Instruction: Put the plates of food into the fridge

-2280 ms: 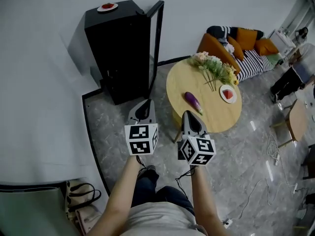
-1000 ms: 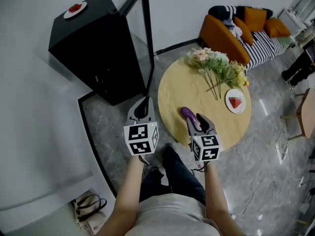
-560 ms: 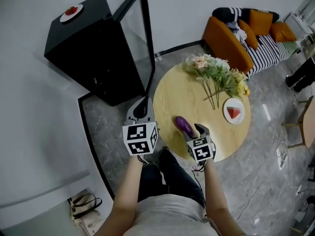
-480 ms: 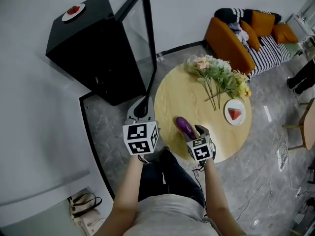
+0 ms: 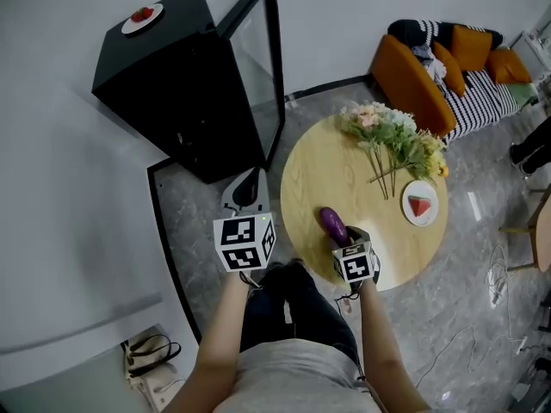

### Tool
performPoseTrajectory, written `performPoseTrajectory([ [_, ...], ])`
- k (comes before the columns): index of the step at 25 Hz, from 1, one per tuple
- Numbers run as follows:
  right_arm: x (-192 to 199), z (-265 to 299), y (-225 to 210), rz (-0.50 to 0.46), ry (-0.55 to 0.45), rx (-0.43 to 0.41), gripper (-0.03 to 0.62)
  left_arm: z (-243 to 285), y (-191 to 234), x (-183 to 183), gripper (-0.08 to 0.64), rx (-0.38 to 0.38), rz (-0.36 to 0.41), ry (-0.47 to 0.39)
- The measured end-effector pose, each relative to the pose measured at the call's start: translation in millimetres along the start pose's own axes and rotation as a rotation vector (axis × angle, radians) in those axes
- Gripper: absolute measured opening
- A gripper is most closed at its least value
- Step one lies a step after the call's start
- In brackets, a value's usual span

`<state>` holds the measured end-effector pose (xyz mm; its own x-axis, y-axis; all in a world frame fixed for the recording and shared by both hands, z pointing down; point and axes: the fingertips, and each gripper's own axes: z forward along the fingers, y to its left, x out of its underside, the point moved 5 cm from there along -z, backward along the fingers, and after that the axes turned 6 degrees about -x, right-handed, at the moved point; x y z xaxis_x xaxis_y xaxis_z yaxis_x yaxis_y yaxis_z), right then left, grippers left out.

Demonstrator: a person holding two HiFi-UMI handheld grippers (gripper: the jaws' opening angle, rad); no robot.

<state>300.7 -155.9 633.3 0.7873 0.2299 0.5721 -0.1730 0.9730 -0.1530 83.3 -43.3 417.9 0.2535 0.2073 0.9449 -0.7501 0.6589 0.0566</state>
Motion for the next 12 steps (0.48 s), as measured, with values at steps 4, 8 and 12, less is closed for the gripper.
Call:
performPoseTrajectory([
  [4, -3.4, -0.6, -4.7, 0.103, -0.057, -0.022, 0.209, -2.9, 8.6, 0.5, 0.009, -0.018, -0.01, -0.001],
  [8, -20.0, -2.2, -3.3, 0.145, -0.121, -0.044, 0.206, -5.8, 16.5, -0.7, 0.009, -0.038, -0.018, -0.01],
  [12, -56.2, -2.6, 8.1, 0.085, -0.16, -0.078, 0.206, -8.8, 27.1, -0.7, 0.009, -0.069, -0.03, -0.021],
])
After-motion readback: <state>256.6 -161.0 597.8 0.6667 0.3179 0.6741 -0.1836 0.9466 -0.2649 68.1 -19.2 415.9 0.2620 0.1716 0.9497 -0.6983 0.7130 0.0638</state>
